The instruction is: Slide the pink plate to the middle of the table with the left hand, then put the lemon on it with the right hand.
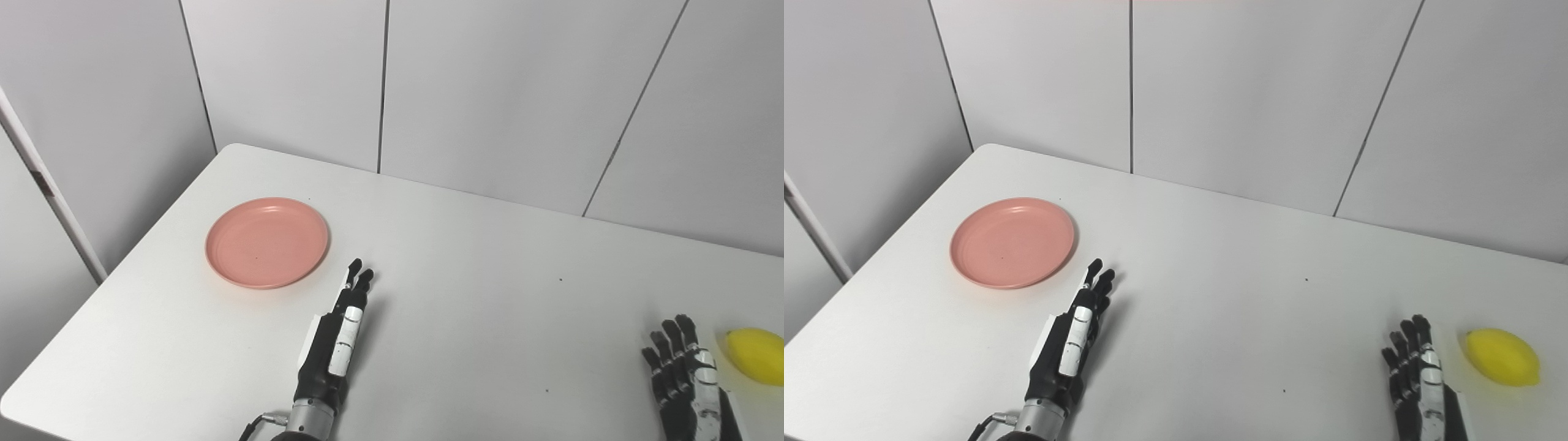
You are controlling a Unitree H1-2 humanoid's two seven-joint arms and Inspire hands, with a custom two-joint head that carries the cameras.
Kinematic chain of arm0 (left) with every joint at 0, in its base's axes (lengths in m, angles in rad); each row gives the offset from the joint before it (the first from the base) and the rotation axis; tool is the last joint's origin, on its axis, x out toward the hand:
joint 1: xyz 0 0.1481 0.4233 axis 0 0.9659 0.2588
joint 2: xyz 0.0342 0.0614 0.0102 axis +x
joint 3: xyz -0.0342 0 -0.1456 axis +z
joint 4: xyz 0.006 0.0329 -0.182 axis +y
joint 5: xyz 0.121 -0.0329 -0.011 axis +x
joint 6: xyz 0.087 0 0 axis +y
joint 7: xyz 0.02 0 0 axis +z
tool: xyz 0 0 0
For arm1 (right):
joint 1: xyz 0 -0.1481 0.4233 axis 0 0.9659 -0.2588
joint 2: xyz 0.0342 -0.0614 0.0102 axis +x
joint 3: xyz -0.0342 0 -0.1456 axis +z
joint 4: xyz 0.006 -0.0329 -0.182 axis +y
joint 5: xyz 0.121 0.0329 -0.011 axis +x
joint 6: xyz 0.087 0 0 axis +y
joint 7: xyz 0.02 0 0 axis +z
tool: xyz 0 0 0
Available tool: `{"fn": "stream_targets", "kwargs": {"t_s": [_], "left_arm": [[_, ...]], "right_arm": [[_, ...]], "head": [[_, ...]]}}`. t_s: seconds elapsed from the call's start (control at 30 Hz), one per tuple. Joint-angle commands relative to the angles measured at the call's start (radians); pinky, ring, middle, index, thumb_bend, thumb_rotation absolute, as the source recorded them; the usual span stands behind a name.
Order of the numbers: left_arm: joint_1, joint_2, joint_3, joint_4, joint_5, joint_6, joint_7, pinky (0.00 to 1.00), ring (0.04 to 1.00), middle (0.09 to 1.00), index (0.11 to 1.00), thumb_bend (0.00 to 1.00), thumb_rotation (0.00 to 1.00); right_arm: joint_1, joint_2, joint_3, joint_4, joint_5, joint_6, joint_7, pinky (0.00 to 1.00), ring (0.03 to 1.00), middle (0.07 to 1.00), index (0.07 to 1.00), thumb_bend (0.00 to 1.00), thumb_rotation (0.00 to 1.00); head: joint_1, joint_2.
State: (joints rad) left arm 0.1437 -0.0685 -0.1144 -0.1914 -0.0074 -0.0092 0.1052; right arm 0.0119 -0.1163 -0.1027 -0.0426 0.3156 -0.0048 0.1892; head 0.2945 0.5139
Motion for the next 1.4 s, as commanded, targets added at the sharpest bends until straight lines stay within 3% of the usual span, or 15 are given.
{"fn": "stream_targets", "kwargs": {"t_s": [0.0, 0.13, 0.3, 0.57, 0.77, 0.97, 1.07, 1.37], "left_arm": [[0.063, -0.034, -0.003, -0.009, -0.002, 0.021, 0.001, 1.00, 0.989, 0.963, 0.976, 0.65, 1.00], [0.068, -0.012, -0.006, -0.057, -0.013, 0.067, -0.019, 1.00, 0.979, 0.953, 0.971, 0.73, 1.00], [0.061, 0.004, 0.007, -0.120, -0.033, 0.107, -0.029, 1.00, 0.918, 0.897, 0.902, 0.84, 0.99], [-0.053, 0.037, 0.066, -0.197, -0.085, 0.160, -0.070, 1.00, 0.894, 0.850, 0.843, 0.99, 0.99], [-0.159, 0.072, 0.131, -0.230, -0.129, 0.228, -0.081, 0.95, 0.865, 0.839, 0.814, 1.00, 0.98], [-0.277, 0.130, 0.185, -0.298, -0.158, 0.336, -0.080, 0.89, 0.839, 0.804, 0.784, 1.00, 0.98], [-0.314, 0.158, 0.214, -0.297, -0.183, 0.346, -0.091, 0.89, 0.840, 0.802, 0.787, 1.00, 0.97], [-0.415, 0.313, 0.320, -0.143, -0.211, 0.278, -0.151, 0.89, 0.829, 0.818, 0.821, 1.00, 1.00]], "right_arm": [[0.042, -0.001, -0.006, 0.048, 0.007, -0.017, 0.012, 1.00, 1.000, 1.000, 1.000, 0.59, 0.92], [0.050, 0.000, -0.005, 0.026, 0.008, -0.002, 0.005, 1.00, 1.000, 1.000, 1.000, 0.60, 0.89], [0.056, 0.001, 0.003, 0.002, 0.004, 0.015, 0.000, 1.00, 1.000, 1.000, 1.000, 0.59, 0.90], [0.047, 0.015, 0.006, 0.012, -0.002, 0.010, -0.010, 1.00, 1.000, 1.000, 1.000, 0.60, 0.85], [0.044, 0.032, 0.006, 0.018, -0.016, -0.004, -0.021, 1.00, 1.000, 1.000, 1.000, 0.61, 0.82], [0.044, 0.046, 0.007, 0.015, -0.025, -0.006, -0.033, 1.00, 1.000, 1.000, 1.000, 0.66, 0.78], [0.046, 0.049, 0.008, 0.013, -0.031, -0.009, -0.035, 1.00, 1.000, 1.000, 1.000, 0.66, 0.79], [0.047, 0.049, 0.008, 0.011, -0.026, -0.002, -0.038, 1.00, 1.000, 0.998, 1.000, 0.66, 0.78]], "head": [[0.001, 0.005], [0.004, 0.010], [-0.003, 0.012], [-0.022, 0.000], [-0.033, -0.004], [-0.049, -0.004], [-0.049, -0.004], [-0.051, -0.007]]}}
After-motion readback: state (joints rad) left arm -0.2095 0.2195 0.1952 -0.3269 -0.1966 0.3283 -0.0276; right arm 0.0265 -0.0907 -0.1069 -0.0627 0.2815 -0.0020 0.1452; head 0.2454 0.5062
